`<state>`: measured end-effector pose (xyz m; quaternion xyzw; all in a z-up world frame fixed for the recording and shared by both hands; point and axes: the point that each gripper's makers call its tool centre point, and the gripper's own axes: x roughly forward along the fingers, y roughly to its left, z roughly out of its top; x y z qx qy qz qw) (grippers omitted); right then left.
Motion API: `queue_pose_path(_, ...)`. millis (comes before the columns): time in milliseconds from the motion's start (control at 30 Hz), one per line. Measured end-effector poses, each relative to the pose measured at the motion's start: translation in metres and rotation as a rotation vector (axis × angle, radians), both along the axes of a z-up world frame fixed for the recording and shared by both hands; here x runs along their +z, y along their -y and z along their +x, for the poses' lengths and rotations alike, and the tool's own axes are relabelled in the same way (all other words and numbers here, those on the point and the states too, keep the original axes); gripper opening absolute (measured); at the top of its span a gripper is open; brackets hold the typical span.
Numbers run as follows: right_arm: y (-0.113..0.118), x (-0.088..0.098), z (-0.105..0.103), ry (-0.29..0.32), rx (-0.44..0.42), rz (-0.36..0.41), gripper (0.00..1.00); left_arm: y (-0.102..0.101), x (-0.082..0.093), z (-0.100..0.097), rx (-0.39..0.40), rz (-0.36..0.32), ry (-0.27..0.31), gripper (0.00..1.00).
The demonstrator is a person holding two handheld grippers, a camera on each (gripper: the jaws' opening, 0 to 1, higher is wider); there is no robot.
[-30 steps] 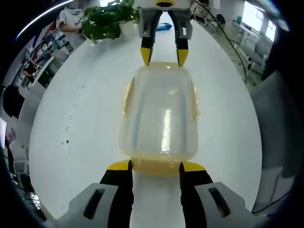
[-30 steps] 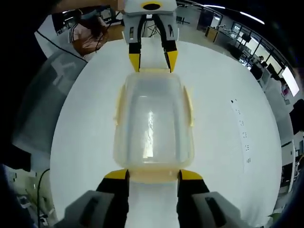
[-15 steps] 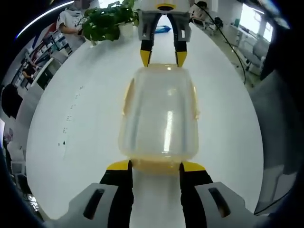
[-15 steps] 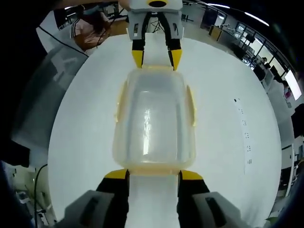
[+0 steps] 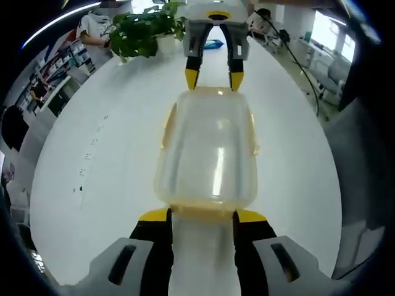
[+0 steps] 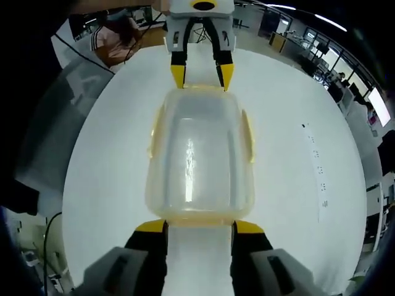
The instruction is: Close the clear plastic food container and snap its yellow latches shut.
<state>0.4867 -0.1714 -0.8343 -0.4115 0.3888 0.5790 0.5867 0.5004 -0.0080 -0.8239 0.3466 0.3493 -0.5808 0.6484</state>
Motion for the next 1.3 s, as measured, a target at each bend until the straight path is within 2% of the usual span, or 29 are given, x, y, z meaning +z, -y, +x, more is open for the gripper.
queue_pose_path(167, -0.002, -0.003, 0.0, 0.005, -0.005, -0.01, 0.39, -0.001, -0.003, -0.002, -0.004, 0.001, -0.018, 0.36)
queue_pose_path(200, -0.002, -0.005, 0.0, 0.008, -0.006, -0.017, 0.39, -0.002, -0.006, -0.008, -0.039, 0.014, -0.037, 0.37)
queue_pose_path(233, -0.001, -0.008, 0.0, 0.016, 0.001, -0.036, 0.4, 0.0, -0.004, -0.006, -0.015, -0.004, -0.04, 0.37)
queue_pose_path(333, -0.001, -0.012, 0.0, 0.023, -0.017, -0.063, 0.41, 0.0, -0.004, -0.006, -0.019, -0.013, -0.035, 0.37)
queue_pose_path(433, -0.001, -0.015, -0.004, 0.014, -0.033, -0.066, 0.46, -0.001, -0.004, -0.006, -0.025, -0.034, -0.02, 0.37)
queue_pose_path(533, -0.001, -0.016, -0.004, 0.031, -0.03, -0.07, 0.47, -0.002, -0.005, -0.01, -0.001, -0.065, -0.048, 0.37)
queue_pose_path(567, -0.003, -0.015, -0.006, 0.033, -0.033, -0.057, 0.47, -0.004, -0.01, -0.011, -0.006, -0.051, -0.037, 0.38)
queue_pose_path(633, -0.01, -0.014, -0.011, 0.025, -0.058, -0.009, 0.46, -0.013, -0.018, -0.012, -0.071, 0.013, 0.027, 0.38)
queue_pose_path(700, -0.007, -0.017, -0.015, 0.058, -0.045, -0.018, 0.47, -0.012, -0.018, -0.018, -0.04, -0.029, 0.014, 0.39)
queue_pose_path(767, -0.004, -0.02, -0.018, 0.065, -0.042, -0.017, 0.49, -0.014, -0.013, -0.018, -0.016, -0.084, 0.012, 0.41)
queue_pose_path(800, -0.002, -0.02, -0.02, 0.063, -0.053, -0.008, 0.51, -0.018, -0.014, -0.018, -0.012, -0.079, 0.012, 0.42)
queue_pose_path(867, 0.0, -0.017, -0.024, 0.058, -0.085, 0.027, 0.58, -0.025, -0.014, -0.018, -0.003, -0.078, 0.016, 0.44)
queue_pose_path(933, 0.006, -0.011, -0.028, 0.059, -0.083, 0.045, 0.59, -0.031, -0.011, -0.017, 0.01, -0.093, 0.027, 0.45)
queue_pose_path(967, 0.008, -0.007, -0.028, 0.067, -0.08, 0.06, 0.58, -0.035, -0.01, -0.015, 0.018, -0.091, 0.05, 0.45)
queue_pose_path(1000, 0.004, 0.003, -0.023, 0.097, -0.079, 0.123, 0.57, -0.04, -0.008, -0.009, 0.02, -0.075, 0.093, 0.44)
queue_pose_path(1033, 0.004, 0.009, -0.021, 0.104, -0.101, 0.15, 0.56, -0.042, -0.003, -0.008, 0.041, -0.09, 0.101, 0.44)
queue_pose_path(1100, 0.002, 0.025, -0.016, 0.071, -0.18, 0.232, 0.54, -0.037, 0.008, -0.011, 0.09, -0.172, 0.066, 0.44)
queue_pose_path(1167, -0.005, 0.041, -0.014, 0.049, -0.217, 0.331, 0.43, -0.033, 0.02, -0.01, 0.123, -0.247, 0.055, 0.38)
queue_pose_path(1233, -0.009, 0.049, -0.012, 0.045, -0.238, 0.375, 0.31, -0.026, 0.029, -0.009, 0.152, -0.314, 0.035, 0.29)
queue_pose_path(1300, -0.012, 0.047, -0.012, 0.04, -0.236, 0.366, 0.28, -0.017, 0.034, -0.007, 0.161, -0.339, 0.031, 0.3)
